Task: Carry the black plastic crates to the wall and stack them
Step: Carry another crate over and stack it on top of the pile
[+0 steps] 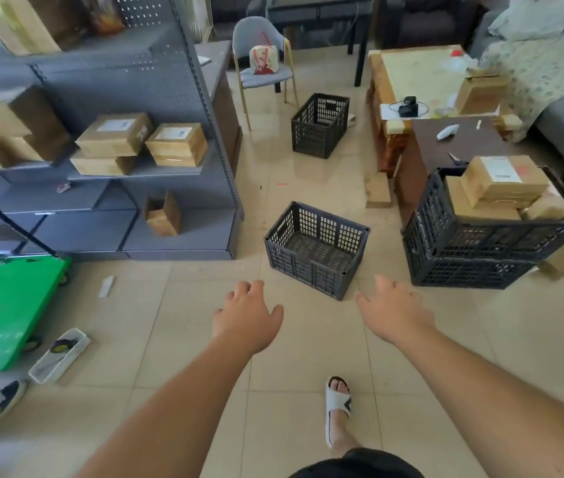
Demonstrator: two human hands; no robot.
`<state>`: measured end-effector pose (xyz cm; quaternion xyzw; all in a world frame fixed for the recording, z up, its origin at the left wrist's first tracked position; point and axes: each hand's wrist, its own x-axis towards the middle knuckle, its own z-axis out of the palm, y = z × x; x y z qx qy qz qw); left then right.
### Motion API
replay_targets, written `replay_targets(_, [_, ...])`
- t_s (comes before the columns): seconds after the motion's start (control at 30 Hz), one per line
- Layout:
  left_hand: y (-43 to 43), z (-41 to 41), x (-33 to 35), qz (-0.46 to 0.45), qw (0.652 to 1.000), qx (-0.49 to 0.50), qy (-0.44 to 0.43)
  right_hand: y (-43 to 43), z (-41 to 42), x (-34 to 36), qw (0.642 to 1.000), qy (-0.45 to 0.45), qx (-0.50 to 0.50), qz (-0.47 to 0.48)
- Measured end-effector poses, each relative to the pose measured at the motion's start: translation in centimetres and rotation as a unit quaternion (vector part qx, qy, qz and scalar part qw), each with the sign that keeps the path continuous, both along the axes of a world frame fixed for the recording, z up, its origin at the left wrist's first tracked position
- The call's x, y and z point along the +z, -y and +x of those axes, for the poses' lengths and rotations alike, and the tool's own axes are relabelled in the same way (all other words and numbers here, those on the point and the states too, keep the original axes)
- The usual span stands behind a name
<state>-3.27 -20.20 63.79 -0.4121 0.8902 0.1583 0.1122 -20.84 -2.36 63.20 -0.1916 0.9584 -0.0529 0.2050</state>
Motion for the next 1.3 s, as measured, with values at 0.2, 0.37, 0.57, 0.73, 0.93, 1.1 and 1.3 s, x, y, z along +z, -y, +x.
replay_targets(0.2, [6.2, -9.1, 0.5, -0.002, 1.000, 0.002, 0.013, 7.4, -10.6, -1.1, 1.000, 0.005, -0.015, -0.006])
replay_targets(0.37, [12.2, -15.3, 0.8, 0.005, 1.000, 0.017, 0.012, 13.7, -17.2, -1.3, 1.000, -0.004, 0.005, -0.011])
replay_targets(0.57, [19.8, -22.2, -1.1, 0.030, 0.999, 0.015, 0.018, 19.7, -23.5, -2.6, 1.000, 0.015, -0.020, 0.008])
replay_targets(0.73, [27.9, -28.7, -3.7, 0.038, 0.999, -0.027, 0.019, 25.0, -29.0, -5.2, 0.995, 0.030, -0.089, 0.022])
replay_targets(0.93, [36.7, -36.4, -5.6, 0.045, 0.992, -0.104, 0.062, 30.2, -34.3, -7.7, 0.973, 0.091, -0.209, -0.029])
replay_targets(1.1, [40.7, -42.6, -6.7, 0.062, 0.986, -0.132, 0.083, 32.1, -38.5, -8.9, 0.957, 0.111, -0.269, -0.017])
replay_targets(1.3, [42.3, -48.6, -9.5, 0.091, 0.980, -0.140, 0.105, 34.6, -44.3, -12.1, 0.940, 0.149, -0.306, -0.008])
